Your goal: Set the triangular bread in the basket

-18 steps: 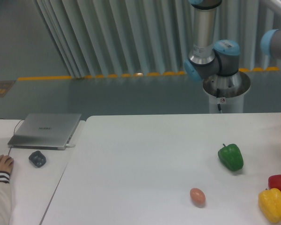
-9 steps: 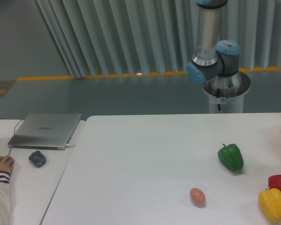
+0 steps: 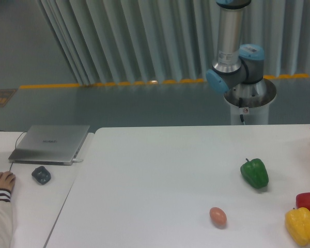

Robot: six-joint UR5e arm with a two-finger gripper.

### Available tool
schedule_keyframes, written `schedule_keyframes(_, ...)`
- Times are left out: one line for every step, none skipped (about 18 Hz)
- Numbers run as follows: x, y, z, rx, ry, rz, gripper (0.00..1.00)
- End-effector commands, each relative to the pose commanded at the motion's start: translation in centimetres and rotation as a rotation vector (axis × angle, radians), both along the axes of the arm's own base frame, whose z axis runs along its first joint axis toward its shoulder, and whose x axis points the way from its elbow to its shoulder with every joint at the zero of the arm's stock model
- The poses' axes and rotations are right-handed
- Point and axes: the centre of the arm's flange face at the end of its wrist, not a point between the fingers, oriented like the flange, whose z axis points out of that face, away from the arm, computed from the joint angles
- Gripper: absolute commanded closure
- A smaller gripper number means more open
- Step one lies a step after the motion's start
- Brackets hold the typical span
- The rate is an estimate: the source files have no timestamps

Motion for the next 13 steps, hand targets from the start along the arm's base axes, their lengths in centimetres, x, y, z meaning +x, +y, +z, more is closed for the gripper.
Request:
schedule_keyframes(0.4, 0.5, 0.0, -0.002, -0.009, -0.012, 0.00)
schedule_keyframes(0.9, 1.4, 0.3, -0.008, -0.018, -0.029, 0.00)
schedule_keyframes(1.4, 1.8, 0.2, -0.019, -0.042, -0.039, 0.00)
schedule_keyframes(1.5, 2.0, 0.2, -0.029, -0.048, -0.042, 0.00)
schedule_keyframes(1.9, 2.5, 0.2, -0.044, -0.053, -0.052, 0.00)
schedule_keyframes(2.0, 3.0, 0.4, -0.068, -0.049, -0.062, 0.00)
schedule_keyframes(2.0, 3.3, 0.6, -0.098, -0.054, -0.067, 0.00)
schedule_keyframes(1.9, 3.7, 0.9, -0.122, -0.062, -0.072, 0.00)
schedule_keyframes(1.6, 4.1, 1.0, -0.136, -0.081, -0.078, 0.00)
schedule_keyframes(1.4, 4.3, 1.3, -0.144, -0.099, -0.079, 0.00)
schedule_keyframes(1.1, 4.5, 1.5, -0.150, -0.112, -0.078, 0.00)
schedule_keyframes(1.0, 5.0, 1.4, -0.153, -0.122, -0.072, 0.00)
schedule_keyframes(1.4, 6.0, 0.8, -0.176, -0.127, -0.066, 0.00)
